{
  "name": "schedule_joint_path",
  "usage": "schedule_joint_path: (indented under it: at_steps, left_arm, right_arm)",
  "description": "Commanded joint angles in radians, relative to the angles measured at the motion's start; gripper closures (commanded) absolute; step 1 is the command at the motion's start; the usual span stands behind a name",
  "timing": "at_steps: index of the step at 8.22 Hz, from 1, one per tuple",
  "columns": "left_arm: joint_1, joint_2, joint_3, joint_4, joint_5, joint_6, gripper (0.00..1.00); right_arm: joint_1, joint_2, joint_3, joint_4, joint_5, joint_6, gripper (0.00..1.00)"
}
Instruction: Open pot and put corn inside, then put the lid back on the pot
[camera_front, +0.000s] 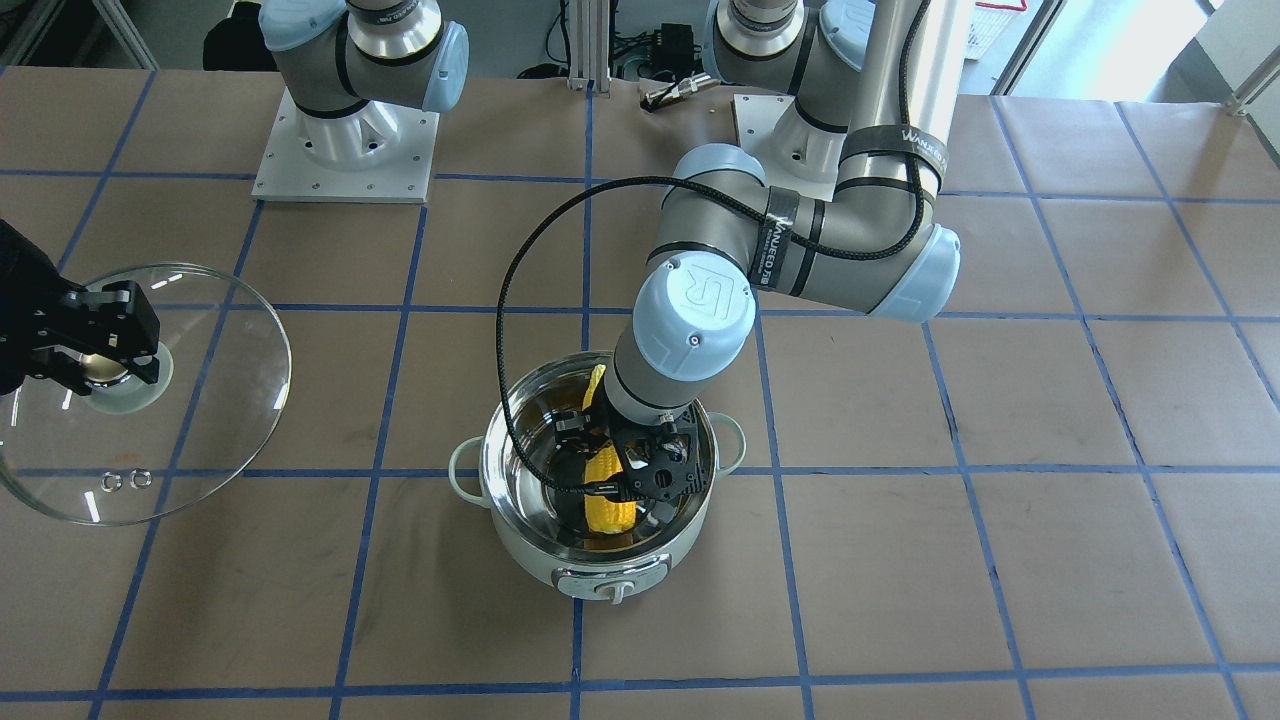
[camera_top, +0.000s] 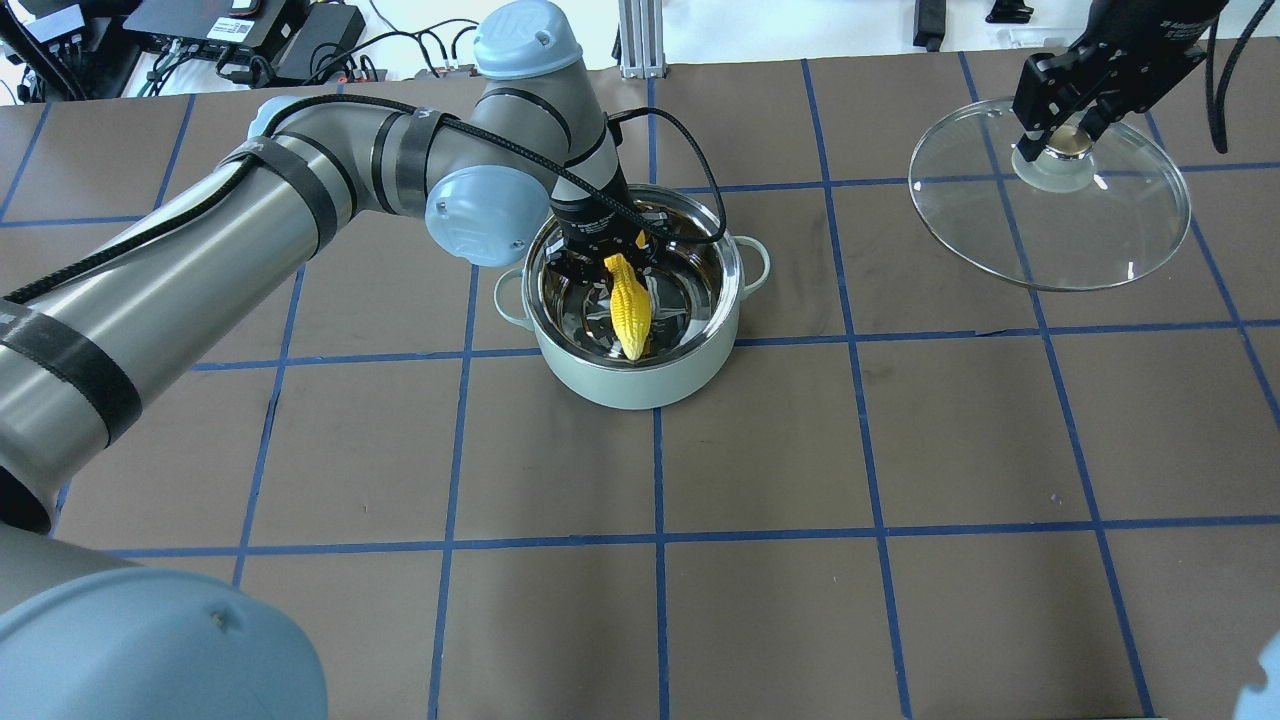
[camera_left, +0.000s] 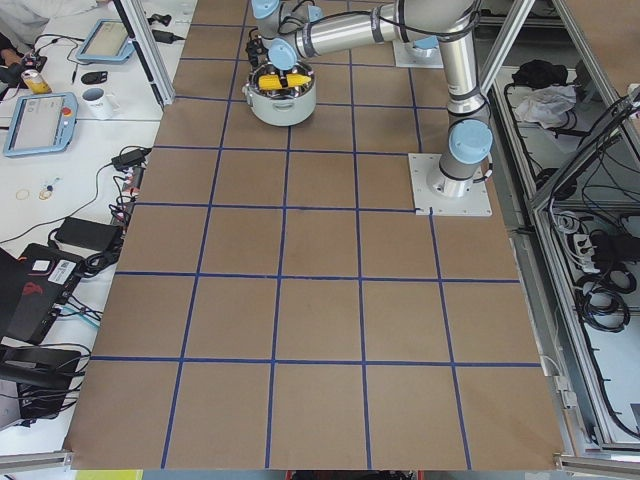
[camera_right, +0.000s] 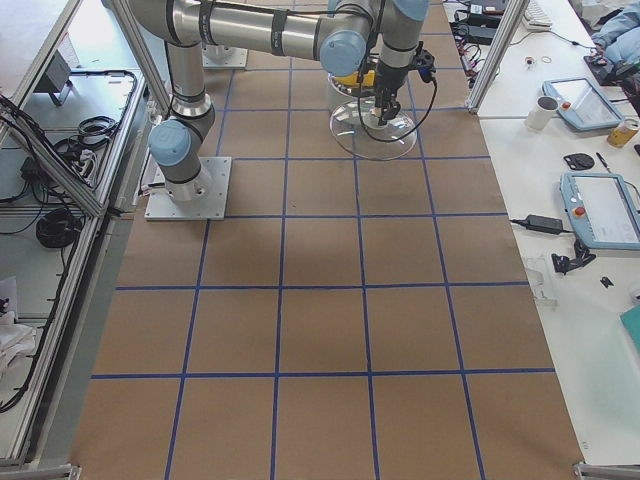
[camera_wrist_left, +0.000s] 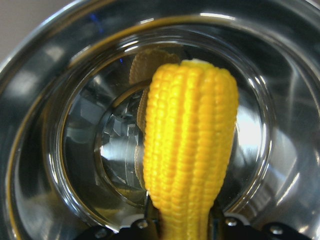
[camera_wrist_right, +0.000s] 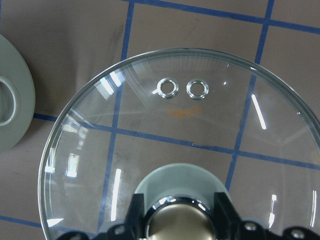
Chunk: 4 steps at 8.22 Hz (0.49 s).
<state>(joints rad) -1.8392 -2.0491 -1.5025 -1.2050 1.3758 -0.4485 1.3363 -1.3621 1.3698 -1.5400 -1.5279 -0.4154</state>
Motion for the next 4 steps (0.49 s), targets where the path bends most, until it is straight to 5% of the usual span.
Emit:
schedule_joint_path:
  at_steps: [1,4]
  left_arm:
    - [-0.002,-0.014,0.001,0.021,-0.001,-0.025,0.06]
    - [-0.011,0.016,0.004,-0.001,0.003,-0.038,0.00]
  right_arm:
    - [0.004,-0.005,0.000,0.001,0.002,0.020,0.89]
    - [0.033,-0.008,0.000,0.003,0.000,0.064,0.89]
